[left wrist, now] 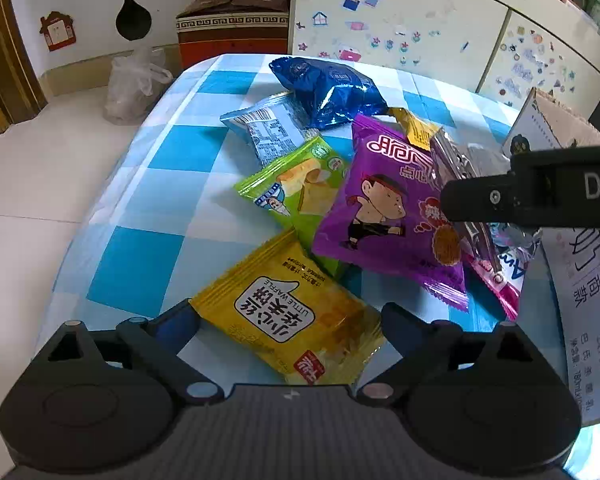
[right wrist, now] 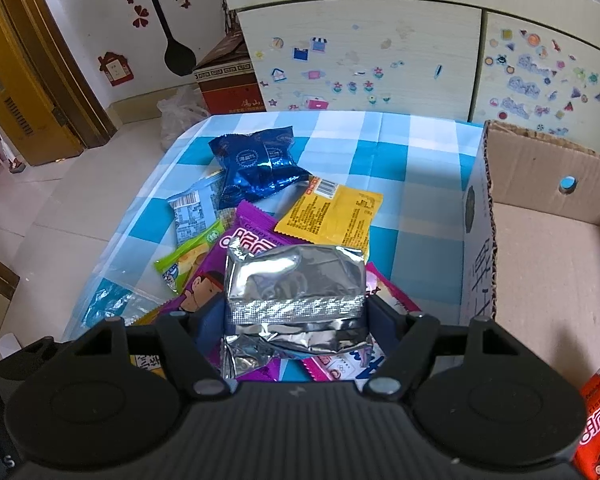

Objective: Organize snacks
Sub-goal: 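Hold the silver foil packet in the right gripper while the left gripper approaches the yellow waffle packet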

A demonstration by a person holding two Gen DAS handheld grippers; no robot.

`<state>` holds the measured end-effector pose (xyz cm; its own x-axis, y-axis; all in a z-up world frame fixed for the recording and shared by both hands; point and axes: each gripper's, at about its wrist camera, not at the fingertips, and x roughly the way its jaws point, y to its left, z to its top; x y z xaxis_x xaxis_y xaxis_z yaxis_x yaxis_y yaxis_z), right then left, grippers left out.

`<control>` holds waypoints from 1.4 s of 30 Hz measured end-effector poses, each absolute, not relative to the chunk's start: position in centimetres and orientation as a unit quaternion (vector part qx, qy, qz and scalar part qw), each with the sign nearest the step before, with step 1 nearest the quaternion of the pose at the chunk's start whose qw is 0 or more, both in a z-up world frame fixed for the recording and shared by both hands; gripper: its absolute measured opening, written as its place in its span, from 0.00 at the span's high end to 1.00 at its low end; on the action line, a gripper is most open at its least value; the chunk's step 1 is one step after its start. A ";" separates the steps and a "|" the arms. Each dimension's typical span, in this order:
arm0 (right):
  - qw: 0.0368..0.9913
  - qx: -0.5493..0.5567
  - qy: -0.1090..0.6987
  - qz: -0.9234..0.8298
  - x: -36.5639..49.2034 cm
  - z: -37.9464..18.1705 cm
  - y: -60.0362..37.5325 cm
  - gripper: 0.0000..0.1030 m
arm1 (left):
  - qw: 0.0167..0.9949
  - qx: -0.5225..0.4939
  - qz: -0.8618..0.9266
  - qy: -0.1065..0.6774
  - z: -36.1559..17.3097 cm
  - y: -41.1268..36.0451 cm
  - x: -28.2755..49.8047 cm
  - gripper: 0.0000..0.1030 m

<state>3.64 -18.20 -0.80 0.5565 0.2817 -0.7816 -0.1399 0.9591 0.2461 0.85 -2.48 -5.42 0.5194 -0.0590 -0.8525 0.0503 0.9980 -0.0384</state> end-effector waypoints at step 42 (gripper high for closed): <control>0.878 0.133 0.441 0.129 1.9 1.6 -21.1 0.28 | 0.825 -0.118 0.140 0.534 -4.5 -0.4 1.0 0.12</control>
<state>1.91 -21.11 1.58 0.5776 0.3444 -0.7401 -0.1095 0.9311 0.3478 0.99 -0.39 -4.46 0.3903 0.1043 -0.9148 -0.3567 0.9331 -0.0458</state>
